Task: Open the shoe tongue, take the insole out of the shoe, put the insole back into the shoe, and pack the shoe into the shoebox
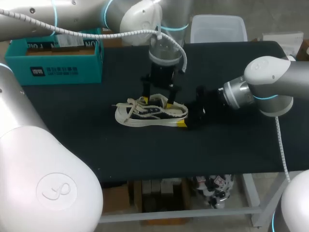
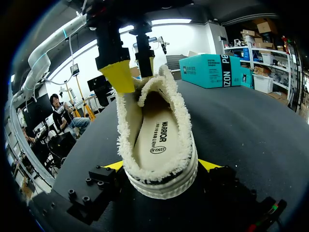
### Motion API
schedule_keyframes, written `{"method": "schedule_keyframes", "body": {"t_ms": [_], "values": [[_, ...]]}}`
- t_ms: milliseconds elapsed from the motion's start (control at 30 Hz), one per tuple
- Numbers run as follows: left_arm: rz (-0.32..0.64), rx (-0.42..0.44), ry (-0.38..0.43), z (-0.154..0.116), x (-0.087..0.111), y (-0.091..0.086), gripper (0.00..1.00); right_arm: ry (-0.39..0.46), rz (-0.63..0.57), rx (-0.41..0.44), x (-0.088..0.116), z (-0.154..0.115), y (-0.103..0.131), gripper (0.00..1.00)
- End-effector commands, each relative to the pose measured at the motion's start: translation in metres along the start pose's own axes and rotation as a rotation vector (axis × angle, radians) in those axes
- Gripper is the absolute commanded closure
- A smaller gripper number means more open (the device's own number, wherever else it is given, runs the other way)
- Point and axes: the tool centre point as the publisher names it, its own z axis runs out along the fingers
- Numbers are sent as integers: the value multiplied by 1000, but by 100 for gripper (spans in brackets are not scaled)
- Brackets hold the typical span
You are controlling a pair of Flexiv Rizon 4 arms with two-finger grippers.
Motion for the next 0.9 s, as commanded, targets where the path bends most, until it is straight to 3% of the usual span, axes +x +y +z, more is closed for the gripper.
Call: {"method": "schedule_keyframes", "body": {"t_ms": [33, 300, 367, 433, 467, 900], "values": [[-8, 6, -33, 7, 11, -4, 17, 5, 1, -3, -8, 11, -9, 100], [-18, -14, -55, 18, 10, -10, 27, 5, 1, -3, -8, 11, -9, 100], [-21, -23, -61, 21, 8, -10, 51, 5, 1, -3, -8, 11, -9, 100], [-21, -27, -68, 23, 7, -8, 66, 5, 1, -3, -8, 11, -9, 100], [-21, -29, -69, 24, 5, -7, 97, 5, 1, -3, -8, 11, -9, 100], [-26, 45, -24, -2, -13, 14, 100, 5, 1, -3, -8, 11, -9, 100]]}}
